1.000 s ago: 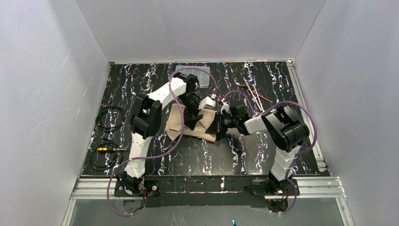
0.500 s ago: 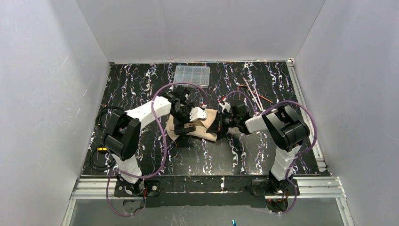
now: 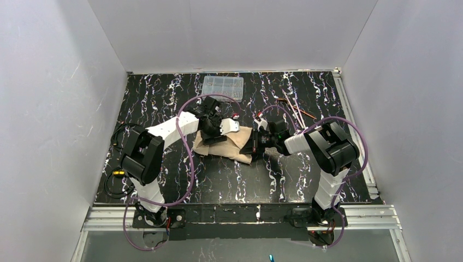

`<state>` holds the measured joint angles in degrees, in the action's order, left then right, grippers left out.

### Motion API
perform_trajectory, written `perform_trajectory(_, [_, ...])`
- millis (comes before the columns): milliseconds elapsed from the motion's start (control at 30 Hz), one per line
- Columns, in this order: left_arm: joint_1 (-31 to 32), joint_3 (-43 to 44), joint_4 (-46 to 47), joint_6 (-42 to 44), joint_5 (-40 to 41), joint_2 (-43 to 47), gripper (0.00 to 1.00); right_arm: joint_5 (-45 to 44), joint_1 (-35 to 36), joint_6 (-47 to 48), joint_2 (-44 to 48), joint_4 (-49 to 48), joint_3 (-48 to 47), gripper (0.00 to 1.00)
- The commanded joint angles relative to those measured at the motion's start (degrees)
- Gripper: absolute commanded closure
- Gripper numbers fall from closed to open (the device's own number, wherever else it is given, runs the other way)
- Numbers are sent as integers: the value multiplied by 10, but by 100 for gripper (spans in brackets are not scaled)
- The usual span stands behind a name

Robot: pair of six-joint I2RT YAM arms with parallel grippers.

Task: Fold the napkin into a case and place the utensils inside
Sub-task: Fold the lower triangle-folded napkin at the center of the board.

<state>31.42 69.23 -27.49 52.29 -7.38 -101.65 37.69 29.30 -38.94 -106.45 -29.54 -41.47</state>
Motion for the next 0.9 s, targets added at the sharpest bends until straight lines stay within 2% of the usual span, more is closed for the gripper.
perform_trajectory(0, [-7,49,-91,-3,-43,2,52,-8,-4,10,-3,17,-15,89])
perform_trajectory(67, [-7,56,-117,-1,-51,-4,63,-10,-4,9,-1,19,-18,89])
perform_trajectory(100, [-8,55,-118,0,-45,-7,65,-10,-4,9,1,19,-19,89])
perform_trajectory(200, [-17,51,-96,13,-19,-15,65,-8,-4,6,7,19,-19,89])
perform_trajectory(333, [-35,59,-50,47,25,-29,58,-9,-4,5,14,20,-17,88])
perform_trajectory(433, [-56,84,-43,47,31,-39,47,-10,-4,4,13,23,-19,88])
perform_trajectory(567, [-76,138,-91,-8,-11,-24,28,-15,-5,9,9,32,-22,88])
perform_trajectory(600, [-77,144,-105,-24,-26,-11,22,-15,-4,9,8,33,-22,88])
perform_trajectory(633, [-76,145,-115,-39,-44,1,10,-16,-4,10,7,33,-21,88])
perform_trajectory(667, [-74,141,-126,-59,-70,14,3,-17,-4,10,6,34,-21,88])
perform_trajectory(867, [-24,38,-138,-103,-89,65,1,-19,-4,17,5,42,-23,88])
